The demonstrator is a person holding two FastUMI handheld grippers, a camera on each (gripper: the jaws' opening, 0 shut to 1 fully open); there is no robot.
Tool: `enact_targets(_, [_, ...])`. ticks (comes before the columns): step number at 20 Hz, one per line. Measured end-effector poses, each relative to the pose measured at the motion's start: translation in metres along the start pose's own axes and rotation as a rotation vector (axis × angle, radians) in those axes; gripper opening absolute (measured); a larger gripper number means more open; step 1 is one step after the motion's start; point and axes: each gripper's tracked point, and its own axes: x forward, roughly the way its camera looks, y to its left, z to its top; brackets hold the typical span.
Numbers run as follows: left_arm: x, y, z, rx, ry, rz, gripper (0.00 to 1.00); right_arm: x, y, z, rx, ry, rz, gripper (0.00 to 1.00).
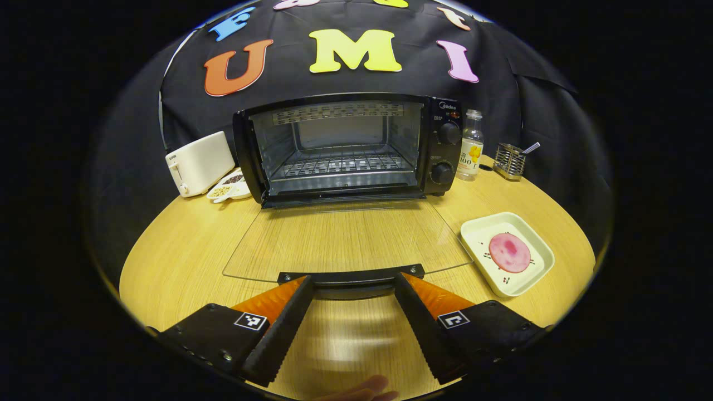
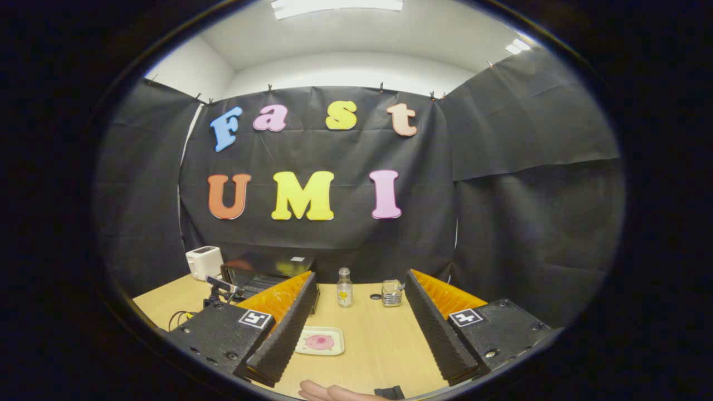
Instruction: Open the electric oven with the left hand, put the food in, and close the electric oven.
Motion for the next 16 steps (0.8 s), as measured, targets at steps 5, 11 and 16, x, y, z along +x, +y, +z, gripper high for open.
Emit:
enact_targets(5, [-0.04, 0.006, 0.048, -0.051, -0.132, 0.018, 0.96, 0.017, -0.005, -0.016, 0.002, 0.063, -0.004, 0.96])
enact_targets(11, [-0.125, 0.017, 0.12, -0.076, -0.346, 0.02, 0.95, 0.062, -0.007, -0.053, -0.041, 0.158, 0.025, 1.0])
enact_targets(16, [-0.197, 0.021, 0.156, -0.08, -0.5, 0.03, 0.95, 0.118, -0.005, -0.112, -0.046, 0.304, 0.054, 0.96])
